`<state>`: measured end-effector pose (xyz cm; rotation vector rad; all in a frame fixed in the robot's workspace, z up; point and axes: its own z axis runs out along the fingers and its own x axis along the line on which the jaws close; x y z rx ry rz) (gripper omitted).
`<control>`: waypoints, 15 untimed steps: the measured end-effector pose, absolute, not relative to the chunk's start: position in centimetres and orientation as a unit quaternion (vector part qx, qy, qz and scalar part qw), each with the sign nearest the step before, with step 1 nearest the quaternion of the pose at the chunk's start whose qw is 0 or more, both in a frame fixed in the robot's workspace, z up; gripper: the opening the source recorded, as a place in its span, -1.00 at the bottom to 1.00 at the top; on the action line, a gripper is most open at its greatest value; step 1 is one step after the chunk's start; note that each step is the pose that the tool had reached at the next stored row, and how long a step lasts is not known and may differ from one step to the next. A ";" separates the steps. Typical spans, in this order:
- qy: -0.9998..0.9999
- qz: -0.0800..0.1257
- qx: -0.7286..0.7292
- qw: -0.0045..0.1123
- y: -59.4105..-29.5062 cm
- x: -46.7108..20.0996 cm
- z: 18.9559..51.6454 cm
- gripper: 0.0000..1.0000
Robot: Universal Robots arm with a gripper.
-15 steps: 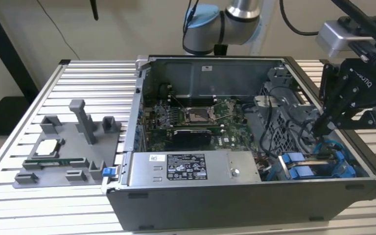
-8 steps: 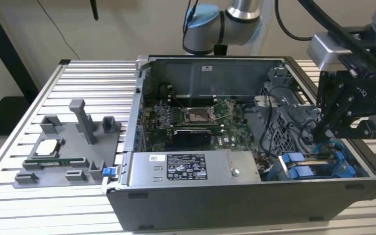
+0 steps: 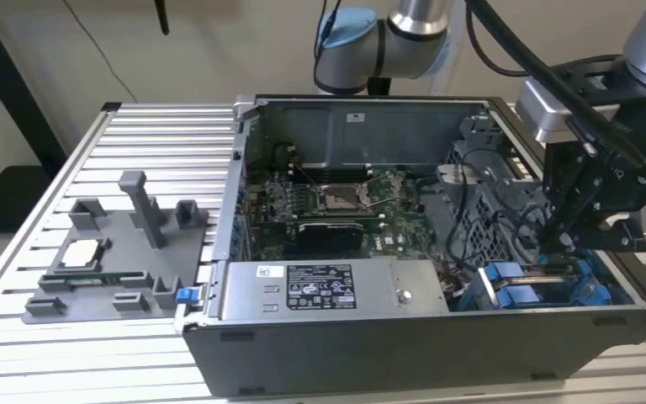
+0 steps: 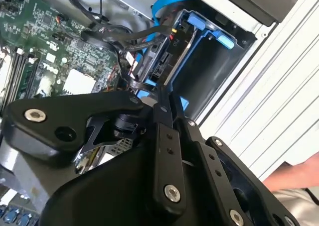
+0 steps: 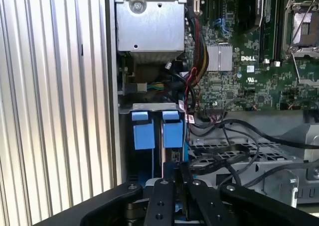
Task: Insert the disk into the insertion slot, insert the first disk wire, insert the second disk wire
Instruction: 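Insert the second disk wire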
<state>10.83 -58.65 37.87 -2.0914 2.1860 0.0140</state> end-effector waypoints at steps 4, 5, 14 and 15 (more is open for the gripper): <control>0.721 0.005 -0.690 0.060 -58.7 10.8 37.8 -1.00; 0.721 0.005 -0.690 0.060 -58.7 10.8 37.7 -1.00; 0.721 0.011 -0.689 0.066 -58.7 10.9 37.1 -1.00; 0.721 0.012 -0.689 0.067 -58.7 10.9 37.0 -1.00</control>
